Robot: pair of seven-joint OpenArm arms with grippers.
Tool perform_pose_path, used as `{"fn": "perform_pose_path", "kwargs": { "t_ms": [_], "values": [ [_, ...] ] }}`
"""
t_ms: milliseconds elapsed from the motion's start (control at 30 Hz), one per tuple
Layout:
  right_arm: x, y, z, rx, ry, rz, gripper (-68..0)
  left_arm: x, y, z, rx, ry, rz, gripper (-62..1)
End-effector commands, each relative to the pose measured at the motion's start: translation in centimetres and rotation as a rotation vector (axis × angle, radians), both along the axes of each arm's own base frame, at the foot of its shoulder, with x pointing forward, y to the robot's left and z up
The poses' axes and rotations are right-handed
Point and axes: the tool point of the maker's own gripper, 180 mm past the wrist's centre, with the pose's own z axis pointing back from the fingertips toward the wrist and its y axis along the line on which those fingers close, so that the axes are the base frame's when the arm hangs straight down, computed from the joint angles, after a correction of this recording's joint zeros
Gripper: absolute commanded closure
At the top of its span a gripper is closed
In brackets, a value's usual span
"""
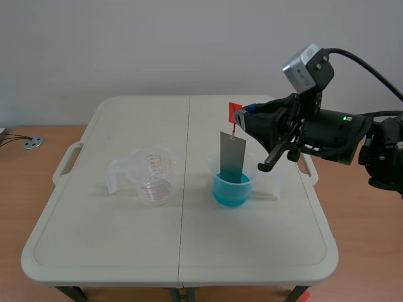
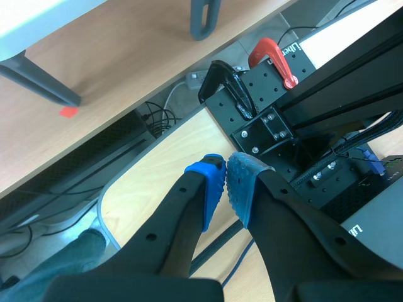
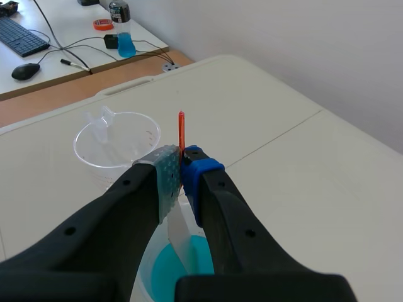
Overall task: Hold the metal plate by the orange handle, dip it into the blue solution, take it out and point at it, then put the plate back in the beaker on the left.
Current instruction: 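Hold the plate still in the solution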
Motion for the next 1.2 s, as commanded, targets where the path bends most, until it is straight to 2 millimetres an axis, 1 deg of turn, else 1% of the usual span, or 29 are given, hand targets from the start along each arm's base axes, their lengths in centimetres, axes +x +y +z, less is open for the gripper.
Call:
{"fn": "perform_pose_path", "kwargs": {
  "t_ms": [0,333,800,900,1033,1167],
  "values": [
    [0.5,-0.4,2.4,0.032,-0.061,0.002,-1.3,0.4,-0.2,0.4,-0.013,-0.015,0.005,-6.8],
    [0.9,-0.8,4.8,0.055,-0.1,-0.014,-1.3,0.4,-0.2,0.4,-0.015,-0.017,0.006,-6.8],
    [0.2,-0.7,9.0,0.116,-0.146,0.012,-1.3,0.4,-0.2,0.4,-0.015,-0.019,0.003,-6.8],
    [0.2,-0.8,9.8,0.125,-0.151,0.009,-1.3,1.0,-0.2,0.4,-0.013,-0.034,0.003,-6.8],
    [0.1,-0.9,10.9,0.142,-0.164,0.009,-1.3,2.3,-0.1,0.5,-0.01,-0.067,-0.004,-6.8],
    [-0.2,-0.7,11.7,0.144,-0.173,0.018,-1.3,4.2,0.0,1.0,-0.005,-0.118,-0.036,-6.8]
  ]
}}
